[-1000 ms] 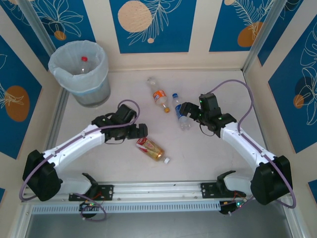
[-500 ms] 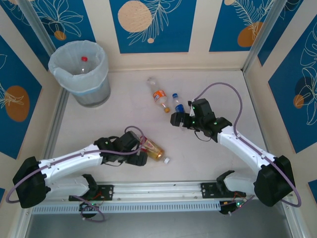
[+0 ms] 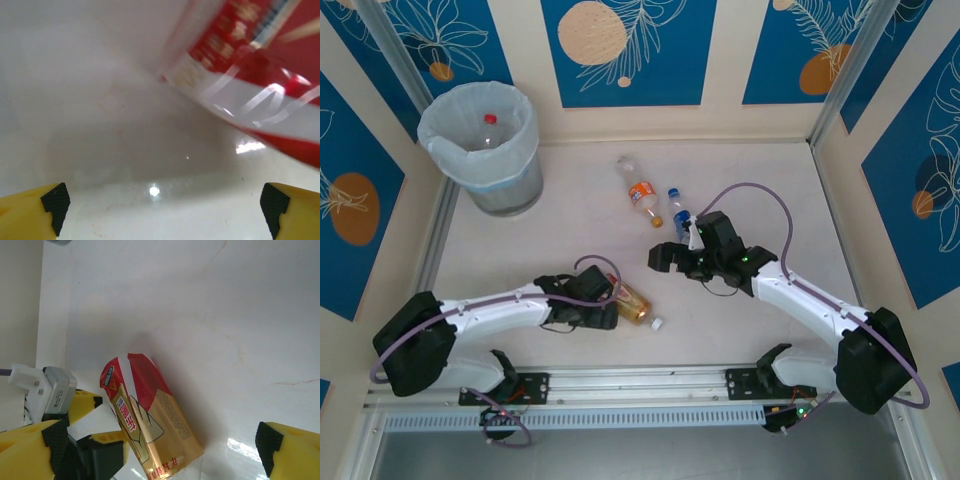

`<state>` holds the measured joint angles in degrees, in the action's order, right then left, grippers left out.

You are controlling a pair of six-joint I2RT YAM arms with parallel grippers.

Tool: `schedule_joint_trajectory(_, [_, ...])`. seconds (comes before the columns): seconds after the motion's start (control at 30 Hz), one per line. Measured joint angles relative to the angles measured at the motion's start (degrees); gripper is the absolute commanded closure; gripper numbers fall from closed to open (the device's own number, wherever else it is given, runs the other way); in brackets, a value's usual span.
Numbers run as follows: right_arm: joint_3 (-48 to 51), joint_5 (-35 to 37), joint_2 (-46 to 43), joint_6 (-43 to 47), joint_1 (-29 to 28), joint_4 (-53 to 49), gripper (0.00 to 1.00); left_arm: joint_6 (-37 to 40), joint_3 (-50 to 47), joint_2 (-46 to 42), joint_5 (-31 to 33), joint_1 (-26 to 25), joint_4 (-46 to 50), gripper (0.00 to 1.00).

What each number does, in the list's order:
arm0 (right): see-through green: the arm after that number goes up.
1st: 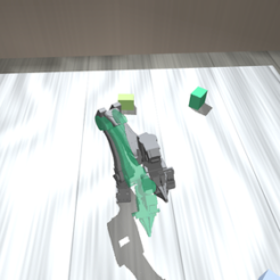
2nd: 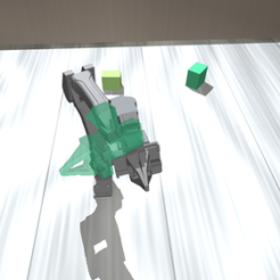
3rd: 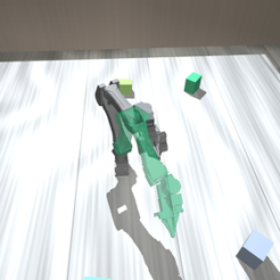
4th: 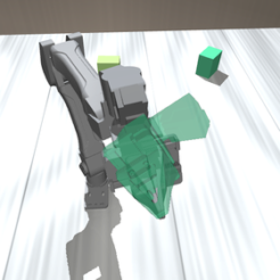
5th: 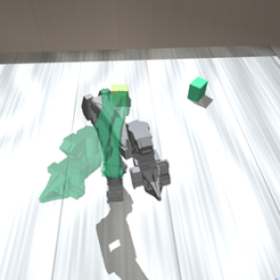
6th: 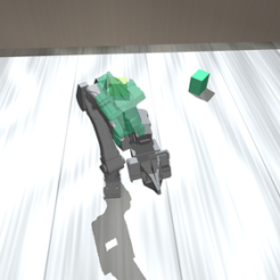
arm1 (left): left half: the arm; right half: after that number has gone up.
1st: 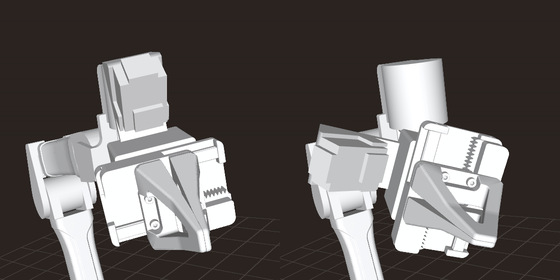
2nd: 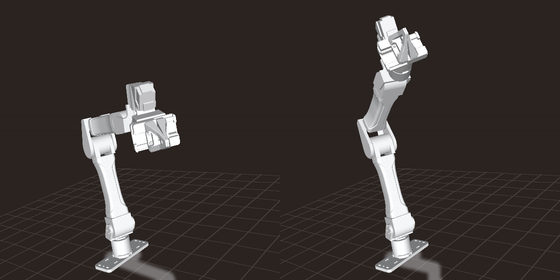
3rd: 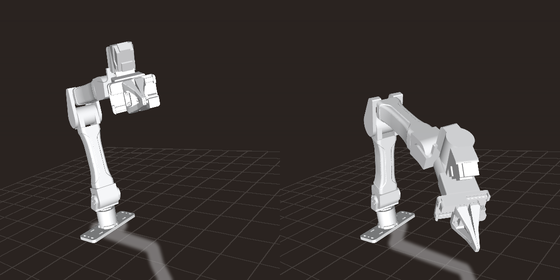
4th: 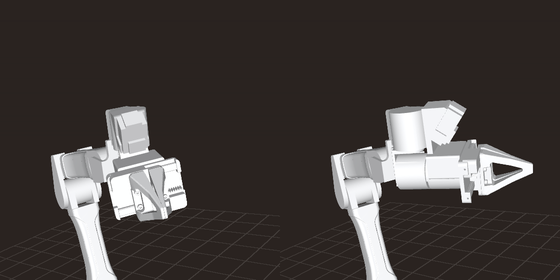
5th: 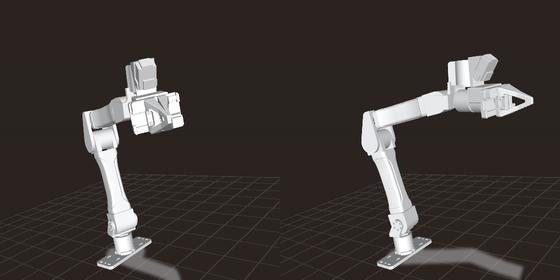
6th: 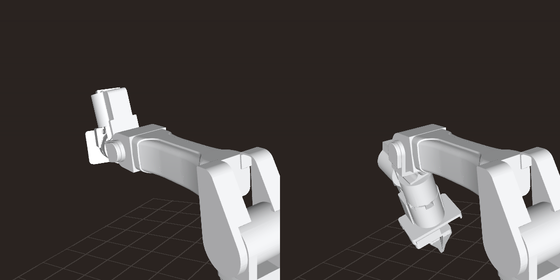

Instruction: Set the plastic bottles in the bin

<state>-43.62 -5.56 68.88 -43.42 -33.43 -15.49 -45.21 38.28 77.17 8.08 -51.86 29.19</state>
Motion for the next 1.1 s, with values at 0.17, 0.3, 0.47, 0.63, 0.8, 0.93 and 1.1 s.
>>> schedule_joint_trajectory(0.17, [0.57,0.02,0.0,-0.87,-0.04,1.36,0.01,-1.44,0.02,3.45,1.44,3.78,-2.27,0.01])
schedule_joint_trajectory(0.3, [1.2,0.15,0.0,-1.66,-0.22,2.47,0.01,-2.29,0.66,4.46,1.4,5.42,-3.06,0.01])
schedule_joint_trajectory(0.47, [2.25,0.2,0.0,-2.54,-0.33,3.89,0.01,-2.49,4.07,8.48,1.38,6.58,-0.68,0.01])
schedule_joint_trajectory(0.63, [2.32,1.01,0.0,-3.15,-0.37,4.7,0.01,-2.51,6.84,11.26,1.18,6.73,1.88,0.01])
schedule_joint_trajectory(0.8, [2.4,4.13,0.0,-3.78,-0.26,4.11,0.0,-2.45,8.17,11.85,0.79,6.86,3.19,0.01])
schedule_joint_trajectory(0.93, [2.38,7.15,-0.17,-4.22,1.05,1.81,0.01,-2.12,8.17,10.29,3.04,7.52,-2.27,0.01])
schedule_joint_trajectory(1.1, [2.38,11.5,-2.23,-5.33,4.66,-1.2,0.0,-1.46,9.22,5.6,5.11,5.64,-3.91,0.01])
